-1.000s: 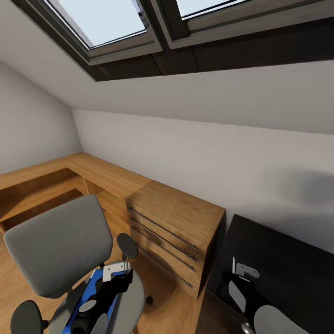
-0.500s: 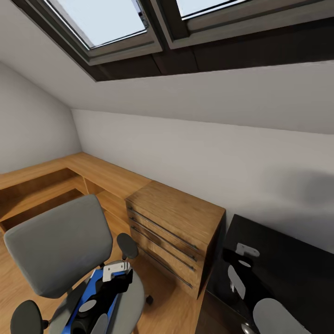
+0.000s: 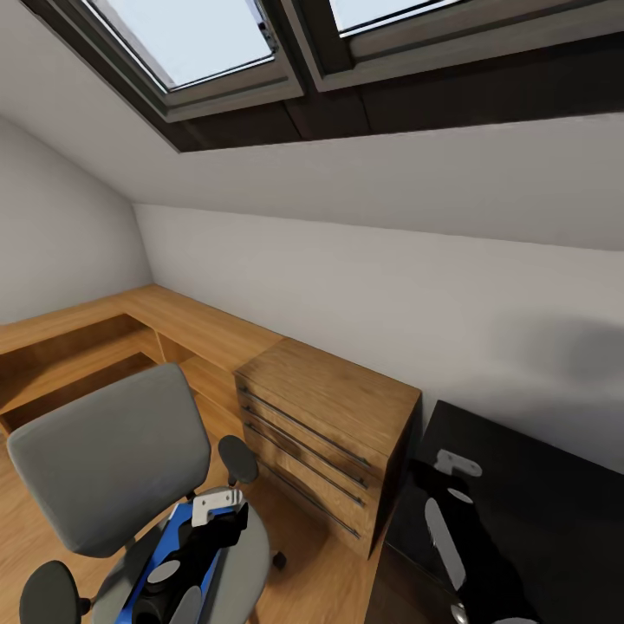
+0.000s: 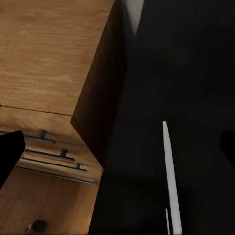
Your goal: In the bedroom, organize the workspace by keeping the computer under the desk, ensuring the monitor is on the desk, placing the keyboard on the desk next to the monitor, placing the mouse on the desk next to the keyboard, moving the folder from the swivel chair onto the desk next to the mouse, stacking the notebook on top of the folder with the pen on top of the notebook, and positioning the swivel chair next to the desk.
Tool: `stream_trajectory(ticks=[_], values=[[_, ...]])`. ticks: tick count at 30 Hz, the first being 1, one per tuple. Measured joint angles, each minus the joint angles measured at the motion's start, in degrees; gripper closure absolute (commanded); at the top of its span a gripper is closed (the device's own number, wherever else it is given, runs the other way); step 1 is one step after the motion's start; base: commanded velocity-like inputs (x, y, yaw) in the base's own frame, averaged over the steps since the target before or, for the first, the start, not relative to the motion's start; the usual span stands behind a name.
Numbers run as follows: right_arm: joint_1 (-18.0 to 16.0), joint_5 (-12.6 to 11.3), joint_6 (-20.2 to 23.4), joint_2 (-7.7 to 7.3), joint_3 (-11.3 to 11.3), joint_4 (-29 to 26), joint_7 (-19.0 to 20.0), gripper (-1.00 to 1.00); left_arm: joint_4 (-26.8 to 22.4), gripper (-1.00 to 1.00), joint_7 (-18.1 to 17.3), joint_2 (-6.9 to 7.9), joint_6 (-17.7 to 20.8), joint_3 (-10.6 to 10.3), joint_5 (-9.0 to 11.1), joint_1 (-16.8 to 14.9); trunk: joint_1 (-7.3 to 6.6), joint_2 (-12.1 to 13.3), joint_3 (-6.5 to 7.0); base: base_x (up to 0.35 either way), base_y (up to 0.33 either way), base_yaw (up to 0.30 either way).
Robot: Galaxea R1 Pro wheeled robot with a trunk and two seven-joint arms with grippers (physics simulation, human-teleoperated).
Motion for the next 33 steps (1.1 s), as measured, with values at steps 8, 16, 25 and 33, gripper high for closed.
stream_trajectory(ticks=[8,16,25,33], values=[[1.2,0.1,0.6,2.22,3.4,-2.1,-2.4,-1.00,0.0,-1.00,0.0,0.03,0.0,0.1,0.0,0.0,0.00,0.0,0.00,0.000,0.000,0.200],[1.3,0.1,0.4,2.40,5.8,-1.7,-5.0,-1.00,0.0,-1.00,0.0,0.07,0.0,0.2,0.0,0.0,0.00,0.0,0.00,0.000,0.000,0.272],[1.3,0.0,0.3,2.46,9.4,-0.6,-5.8,-1.00,0.0,-1.00,0.1,0.09,-0.2,0.6,0.0,0.0,0.00,0.0,0.00,0.000,0.000,0.278],[1.3,0.0,0.3,2.46,11.0,-0.5,-5.9,-1.00,0.0,-1.00,0.1,0.11,-0.2,0.8,0.1,0.0,0.00,0.0,0.00,0.000,0.000,0.278]])
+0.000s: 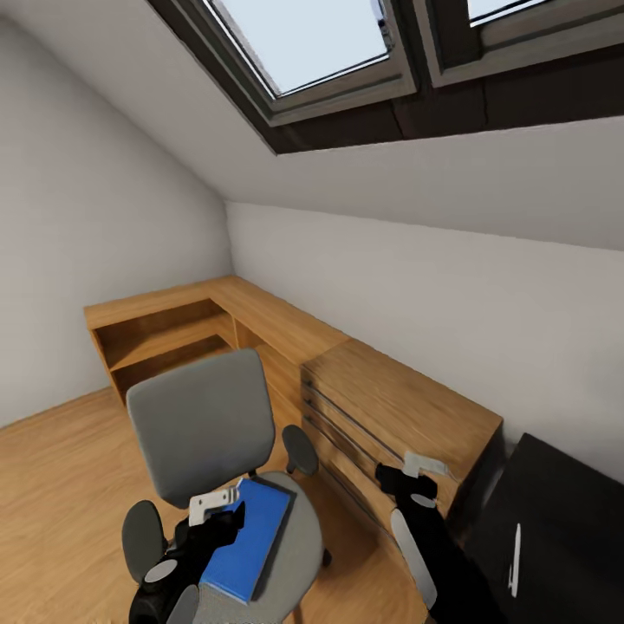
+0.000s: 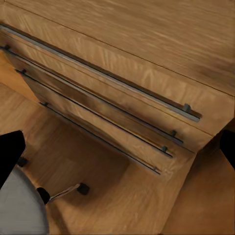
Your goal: In the bedroom, organize the workspace by keeping the computer under the desk, ensuring the monitor is on the desk, placing the keyboard on the desk next to the monitor, placing the mouse on the desk next to the keyboard, moving the folder from the swivel chair onto the desk next to the mouse, stacking the notebook on top of the folder with the pen on top of the notebook, and positioning the swivel chair next to the desk.
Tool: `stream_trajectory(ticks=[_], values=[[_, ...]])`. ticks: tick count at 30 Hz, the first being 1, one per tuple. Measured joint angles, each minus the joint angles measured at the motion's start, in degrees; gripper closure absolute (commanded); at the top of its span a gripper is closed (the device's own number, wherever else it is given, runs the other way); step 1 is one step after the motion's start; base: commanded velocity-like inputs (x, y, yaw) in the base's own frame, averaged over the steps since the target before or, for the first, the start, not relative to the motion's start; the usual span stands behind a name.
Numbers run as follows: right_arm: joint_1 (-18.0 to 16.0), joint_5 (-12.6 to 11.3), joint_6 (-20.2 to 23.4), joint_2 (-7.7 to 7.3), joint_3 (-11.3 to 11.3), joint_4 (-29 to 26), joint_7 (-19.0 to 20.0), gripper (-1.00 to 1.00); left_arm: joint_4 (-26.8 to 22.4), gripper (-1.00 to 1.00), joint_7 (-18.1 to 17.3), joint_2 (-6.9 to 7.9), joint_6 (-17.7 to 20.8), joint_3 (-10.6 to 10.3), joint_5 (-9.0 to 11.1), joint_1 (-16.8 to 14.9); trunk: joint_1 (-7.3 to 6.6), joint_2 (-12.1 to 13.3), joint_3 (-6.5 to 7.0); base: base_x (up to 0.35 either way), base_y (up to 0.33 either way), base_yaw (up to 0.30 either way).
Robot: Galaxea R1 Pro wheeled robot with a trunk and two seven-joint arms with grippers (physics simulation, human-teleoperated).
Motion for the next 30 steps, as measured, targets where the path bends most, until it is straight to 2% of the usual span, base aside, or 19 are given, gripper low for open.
stream_trajectory(ticks=[5,6,7,11,20,26,30], values=[[0.0,0.0,0.0,0.00,0.3,0.2,0.0,-1.00,0.0,-1.00,0.0,0.05,0.0,0.7,0.1,0.0,0.00,0.0,0.00,0.000,0.000,0.279],[0.0,0.0,0.0,0.03,0.5,0.6,0.0,-1.00,0.0,-1.00,-0.1,0.01,0.0,2.6,0.1,0.0,0.00,0.0,0.00,0.000,0.000,0.279],[0.0,0.0,0.0,0.05,0.6,0.8,0.0,-1.00,0.0,-1.00,-0.1,0.00,0.0,3.2,0.2,0.0,0.00,0.0,0.00,0.000,0.000,0.279],[0.0,0.0,0.0,0.04,1.6,1.1,0.1,-1.00,0.0,-1.00,-0.1,-0.01,0.0,3.9,0.3,0.0,0.00,0.0,0.00,0.000,0.000,0.279],[0.0,0.0,-0.1,0.00,4.2,2.0,0.1,-1.00,0.0,-1.00,-0.1,-0.02,0.0,4.4,0.3,0.0,0.00,0.0,0.00,0.003,0.044,0.279],[0.0,0.0,-0.3,0.00,5.9,2.4,0.1,-1.00,0.0,-1.00,-0.1,-0.03,0.0,4.5,0.3,0.0,-0.01,0.0,0.00,0.078,0.238,0.279],[0.0,0.0,-0.3,-0.01,6.2,2.5,0.1,-1.00,0.0,-1.00,-0.1,-0.03,0.0,4.5,0.3,0.0,-0.01,0.0,0.00,0.035,0.256,0.279]])
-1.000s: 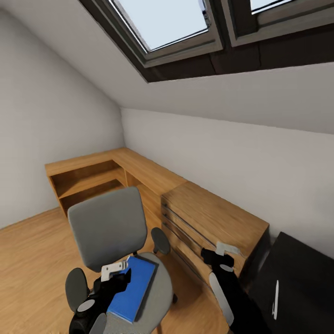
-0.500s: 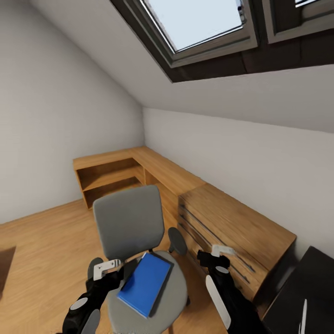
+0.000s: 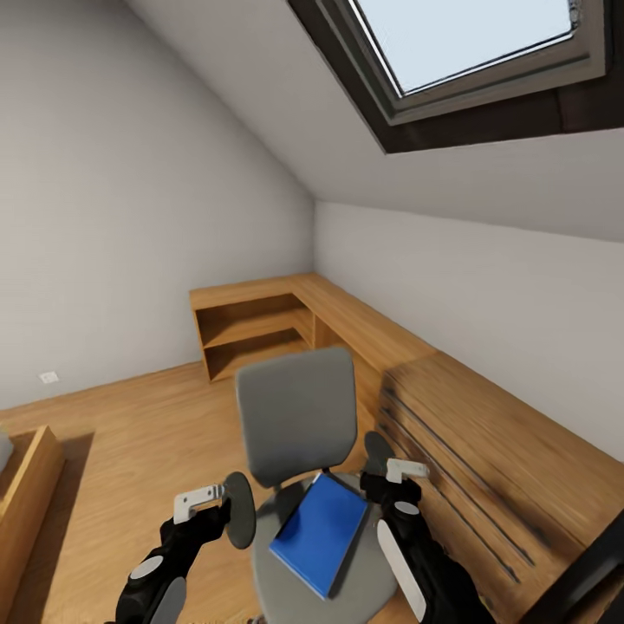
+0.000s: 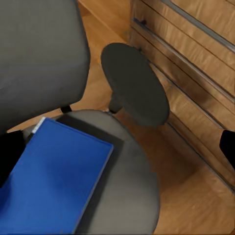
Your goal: In the bedroom, organize the workspace by keeping the computer under the desk, ensuring the monitor is on the desk, placing the keyboard on the desk next to the monitor, placing the mouse on the desk next to the keyboard, moving the folder from the swivel chair onto the desk next to the mouse, stacking the notebook on top of the folder with the pen on top of the notebook, and positioning the swivel chair next to the desk.
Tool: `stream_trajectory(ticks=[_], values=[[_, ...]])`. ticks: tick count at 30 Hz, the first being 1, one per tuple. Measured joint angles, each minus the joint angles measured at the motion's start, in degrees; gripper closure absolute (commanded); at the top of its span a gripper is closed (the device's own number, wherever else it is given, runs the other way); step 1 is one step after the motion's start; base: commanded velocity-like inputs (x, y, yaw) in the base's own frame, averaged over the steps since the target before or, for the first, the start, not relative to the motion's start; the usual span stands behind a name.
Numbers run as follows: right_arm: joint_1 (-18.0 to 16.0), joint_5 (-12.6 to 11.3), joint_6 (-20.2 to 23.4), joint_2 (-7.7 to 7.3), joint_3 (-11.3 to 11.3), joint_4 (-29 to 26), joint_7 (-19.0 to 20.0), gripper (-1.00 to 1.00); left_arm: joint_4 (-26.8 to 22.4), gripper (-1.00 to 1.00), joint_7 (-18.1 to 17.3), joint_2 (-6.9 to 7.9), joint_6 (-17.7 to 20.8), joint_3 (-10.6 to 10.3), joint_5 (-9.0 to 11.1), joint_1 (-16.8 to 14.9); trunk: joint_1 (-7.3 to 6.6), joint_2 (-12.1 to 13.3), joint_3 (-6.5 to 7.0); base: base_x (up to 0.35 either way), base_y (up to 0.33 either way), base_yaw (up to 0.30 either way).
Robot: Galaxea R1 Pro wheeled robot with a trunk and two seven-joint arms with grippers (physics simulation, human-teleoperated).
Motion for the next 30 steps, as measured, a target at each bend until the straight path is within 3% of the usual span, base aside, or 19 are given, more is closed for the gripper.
stream_trajectory(ticks=[6,20,30], values=[[0.0,0.0,0.0,0.00,0.1,0.0,0.0,-1.00,0.0,-1.00,0.0,0.01,0.0,0.0,0.0,0.0,0.01,0.0,-0.04,0.009,0.165,0.207],[0.0,0.0,0.0,-0.21,0.0,1.3,0.6,-1.00,-0.2,-1.00,0.0,0.01,-0.1,0.2,0.1,0.0,0.01,0.0,-0.06,0.001,0.019,0.023],[0.0,0.1,0.0,-0.33,0.1,1.5,0.8,-1.00,-1.5,-1.00,0.1,-0.34,-0.1,4.6,0.2,-0.1,0.01,0.0,-0.06,0.000,0.001,0.001]])
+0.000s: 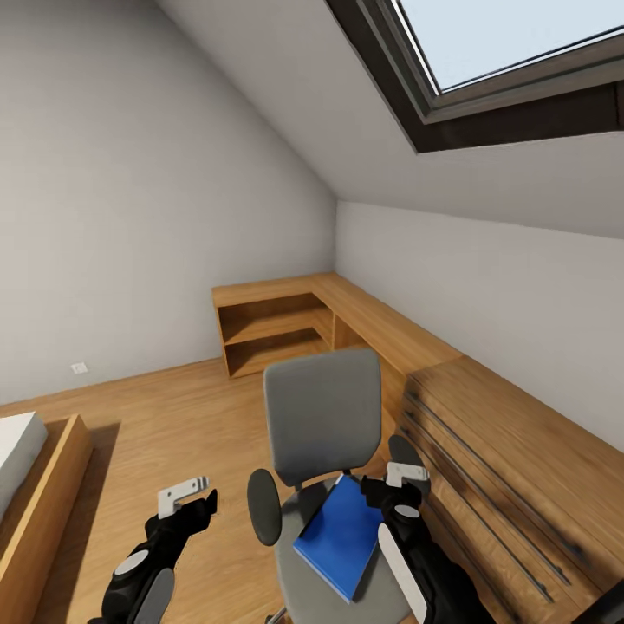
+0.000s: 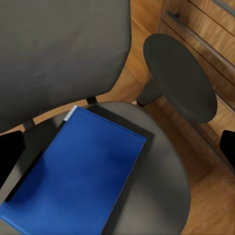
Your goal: In the bedroom, organize the workspace by keeping the computer under the desk, ensuring the monitor is on the desk, placing the keyboard on the desk next to the monitor, placing the mouse on the desk next to the keyboard, moving the folder from the swivel chair onto the desk next to the mouse, stacking the notebook on top of the folder with the pen on top of the notebook, and positioning the swivel chair next to the desk.
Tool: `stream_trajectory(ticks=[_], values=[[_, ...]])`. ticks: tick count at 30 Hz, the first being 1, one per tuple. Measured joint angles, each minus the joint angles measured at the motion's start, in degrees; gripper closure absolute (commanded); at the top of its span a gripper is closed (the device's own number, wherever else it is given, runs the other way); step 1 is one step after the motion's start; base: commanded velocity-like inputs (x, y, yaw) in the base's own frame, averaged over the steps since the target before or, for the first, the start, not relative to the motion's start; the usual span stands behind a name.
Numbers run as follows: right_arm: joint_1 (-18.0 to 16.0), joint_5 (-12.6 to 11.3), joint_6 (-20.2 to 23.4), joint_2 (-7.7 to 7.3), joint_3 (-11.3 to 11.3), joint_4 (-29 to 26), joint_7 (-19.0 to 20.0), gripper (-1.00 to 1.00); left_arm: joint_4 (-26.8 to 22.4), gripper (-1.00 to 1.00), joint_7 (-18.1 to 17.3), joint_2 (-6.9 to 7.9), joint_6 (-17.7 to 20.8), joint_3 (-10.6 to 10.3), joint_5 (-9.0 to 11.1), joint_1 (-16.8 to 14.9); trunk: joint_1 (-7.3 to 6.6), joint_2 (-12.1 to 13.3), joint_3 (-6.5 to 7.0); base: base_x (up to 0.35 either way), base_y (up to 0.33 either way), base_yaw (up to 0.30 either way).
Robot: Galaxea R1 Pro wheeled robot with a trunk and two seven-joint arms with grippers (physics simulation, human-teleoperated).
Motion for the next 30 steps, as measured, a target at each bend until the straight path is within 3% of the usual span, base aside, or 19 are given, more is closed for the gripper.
stream_trajectory(ticks=[4,30], values=[[0.0,-0.1,0.0,0.05,0.1,0.0,0.0,-1.00,-0.2,-1.00,0.0,-0.10,0.0,1.2,0.1,0.0,0.00,0.0,0.00,0.000,0.000,0.000],[0.0,-0.1,-0.5,0.07,0.1,0.0,0.0,-1.00,-0.1,-1.00,0.0,-0.18,0.0,1.7,0.0,0.0,5.71,-10.4,-4.68,0.000,0.000,0.000]])
